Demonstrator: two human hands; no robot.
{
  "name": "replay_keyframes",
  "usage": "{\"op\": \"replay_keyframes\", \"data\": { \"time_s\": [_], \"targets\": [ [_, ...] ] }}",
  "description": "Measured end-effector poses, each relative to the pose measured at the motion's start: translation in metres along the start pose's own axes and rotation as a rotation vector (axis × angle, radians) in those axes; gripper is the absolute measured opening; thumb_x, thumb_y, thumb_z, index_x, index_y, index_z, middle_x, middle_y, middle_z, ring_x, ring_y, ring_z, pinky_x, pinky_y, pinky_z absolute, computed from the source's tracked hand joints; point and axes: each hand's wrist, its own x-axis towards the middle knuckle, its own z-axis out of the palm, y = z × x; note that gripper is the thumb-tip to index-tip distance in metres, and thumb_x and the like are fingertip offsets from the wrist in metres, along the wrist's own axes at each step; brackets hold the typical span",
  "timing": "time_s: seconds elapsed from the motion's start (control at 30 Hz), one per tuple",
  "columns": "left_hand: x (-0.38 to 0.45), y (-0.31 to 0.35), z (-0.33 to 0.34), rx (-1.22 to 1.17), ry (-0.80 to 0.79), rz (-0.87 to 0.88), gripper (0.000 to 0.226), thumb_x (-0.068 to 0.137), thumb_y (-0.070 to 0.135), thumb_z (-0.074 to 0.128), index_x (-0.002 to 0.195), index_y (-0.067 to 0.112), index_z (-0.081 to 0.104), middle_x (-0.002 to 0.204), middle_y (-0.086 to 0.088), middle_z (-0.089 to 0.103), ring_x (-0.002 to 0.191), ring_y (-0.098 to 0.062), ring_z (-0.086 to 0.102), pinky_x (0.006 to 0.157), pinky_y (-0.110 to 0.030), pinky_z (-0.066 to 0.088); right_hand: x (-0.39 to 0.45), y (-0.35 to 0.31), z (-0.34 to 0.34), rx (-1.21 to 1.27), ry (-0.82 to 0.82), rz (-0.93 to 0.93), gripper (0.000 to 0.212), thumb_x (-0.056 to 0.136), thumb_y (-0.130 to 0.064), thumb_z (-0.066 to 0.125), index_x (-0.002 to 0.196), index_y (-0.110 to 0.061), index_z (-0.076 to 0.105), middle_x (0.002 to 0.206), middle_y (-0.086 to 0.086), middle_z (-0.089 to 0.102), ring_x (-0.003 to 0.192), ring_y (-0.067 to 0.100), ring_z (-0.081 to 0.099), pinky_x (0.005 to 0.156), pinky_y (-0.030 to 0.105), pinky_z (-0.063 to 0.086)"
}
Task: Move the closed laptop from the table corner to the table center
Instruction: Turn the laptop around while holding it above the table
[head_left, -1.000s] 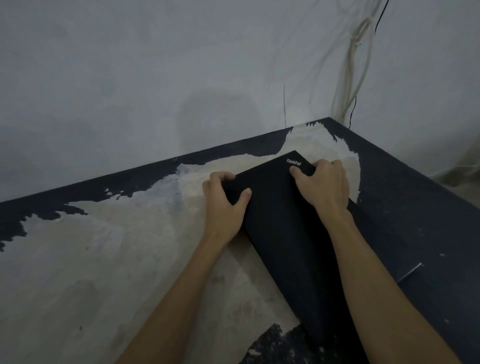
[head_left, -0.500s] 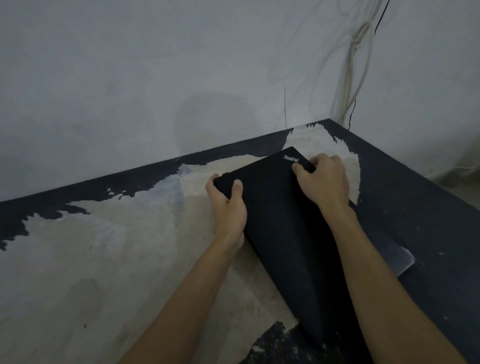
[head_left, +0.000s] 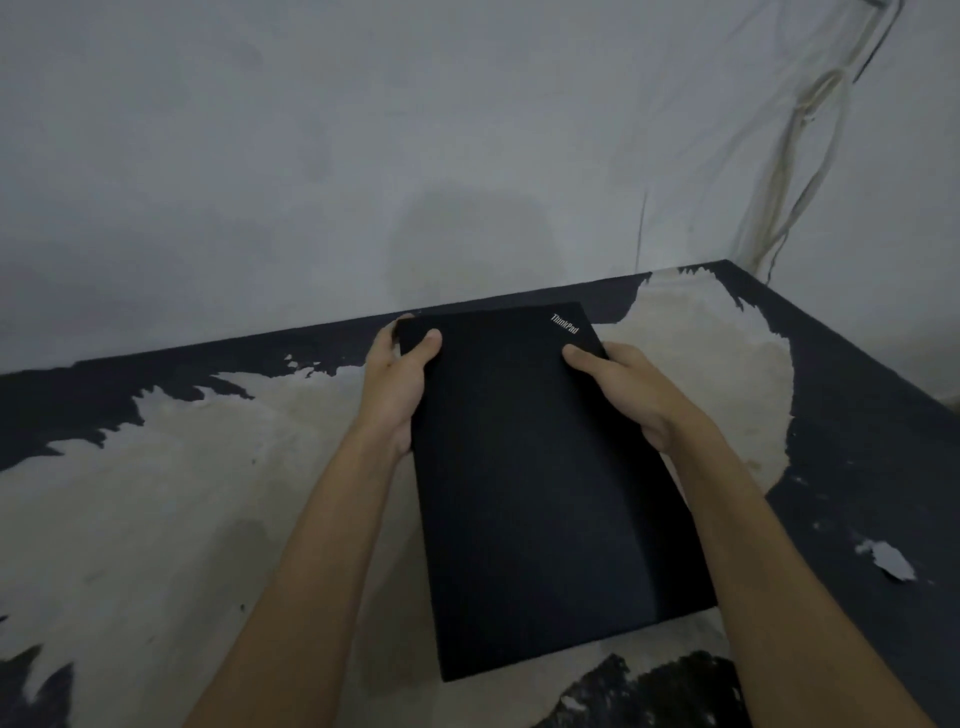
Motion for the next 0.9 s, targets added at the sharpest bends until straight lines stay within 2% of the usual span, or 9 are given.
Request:
{"op": "replay_keyframes", "data": {
  "time_s": [0.1,0.37,0.47,0.53,0.7,0.73,0.8,0.87,0.9],
  "targets": [
    [0.005,0.011,-0.022,0.003,-0.012,0.027,0.041,0.098,0.022,0.069,0.137,0.016,0.060,0.124,-0.009,0.073,0.102,-0.023,0.074,0.061,-0.026,0.062,0.004,-0.007,0.020,0.126,-0.031,-0.006,0.032,0.101,-0.037,0.061,0.115,-0.012,0.076,0.104,0.006,0.083,0.093,0.023,0.080,0.082,0.036,0.063],
    [0.011,0.032,-0.068,0.075,-0.023,0.017,0.029,0.095,0.028,0.073,0.120,0.015,0.072,0.106,-0.007,0.081,0.088,-0.020,0.079,0.065,-0.030,0.064,0.009,-0.017,0.071,0.303,-0.027,0.024,0.032,0.101,-0.038,0.061,0.111,-0.012,0.076,0.100,0.008,0.083,0.085,0.023,0.081,0.071,0.034,0.065],
    [0.015,0.033,-0.082,0.133,-0.064,-0.012,0.023,0.095,0.027,0.073,0.117,0.019,0.074,0.102,-0.003,0.082,0.085,-0.017,0.080,0.065,-0.030,0.063,0.014,-0.016,0.085,0.328,0.029,0.037,0.034,0.101,-0.038,0.060,0.112,-0.010,0.076,0.101,0.008,0.083,0.087,0.023,0.080,0.072,0.034,0.063],
    [0.017,0.034,-0.092,0.187,-0.122,-0.046,0.027,0.096,0.027,0.072,0.121,0.020,0.073,0.106,-0.004,0.082,0.092,-0.019,0.080,0.069,-0.031,0.064,0.016,-0.015,0.093,0.358,0.082,0.050,0.033,0.102,-0.037,0.059,0.113,-0.010,0.075,0.101,0.006,0.082,0.089,0.022,0.079,0.073,0.033,0.063],
    [0.020,0.037,-0.122,0.337,-0.284,-0.140,0.029,0.097,0.027,0.069,0.126,0.021,0.072,0.110,-0.001,0.082,0.101,-0.022,0.078,0.086,-0.039,0.061,0.022,-0.011,0.111,0.494,0.260,0.063,0.037,0.104,-0.036,0.056,0.124,-0.008,0.071,0.113,0.007,0.078,0.102,0.025,0.075,0.092,0.041,0.061],
    [0.020,0.038,-0.127,0.373,-0.283,-0.149,0.028,0.096,0.029,0.070,0.124,0.022,0.073,0.108,-0.001,0.082,0.100,-0.023,0.079,0.087,-0.039,0.061,0.023,-0.011,0.114,0.520,0.299,0.058,0.037,0.104,-0.035,0.056,0.125,-0.008,0.070,0.115,0.007,0.077,0.104,0.024,0.074,0.093,0.041,0.060],
    [0.020,0.040,-0.135,0.414,-0.223,-0.136,0.019,0.094,0.033,0.072,0.111,0.026,0.077,0.097,0.005,0.084,0.092,-0.018,0.080,0.078,-0.032,0.061,0.022,-0.013,0.121,0.573,0.370,0.050,0.036,0.105,-0.034,0.055,0.125,-0.009,0.069,0.115,0.006,0.075,0.104,0.022,0.072,0.090,0.037,0.060],
    [0.021,0.039,-0.139,0.391,-0.108,-0.112,0.013,0.090,0.035,0.076,0.100,0.027,0.078,0.089,0.008,0.083,0.085,-0.014,0.077,0.068,-0.027,0.057,0.021,-0.015,0.127,0.636,0.438,0.036,0.033,0.105,-0.034,0.054,0.124,-0.010,0.067,0.111,0.001,0.074,0.101,0.018,0.071,0.081,0.030,0.059],
    [0.021,0.037,-0.139,0.353,-0.041,-0.098,0.017,0.088,0.036,0.078,0.101,0.026,0.079,0.094,0.005,0.083,0.088,-0.015,0.076,0.068,-0.029,0.056,0.020,-0.016,0.130,0.666,0.467,0.030,0.030,0.106,-0.033,0.053,0.123,-0.012,0.066,0.110,-0.001,0.072,0.100,0.015,0.070,0.076,0.026,0.056]
  ]
}}
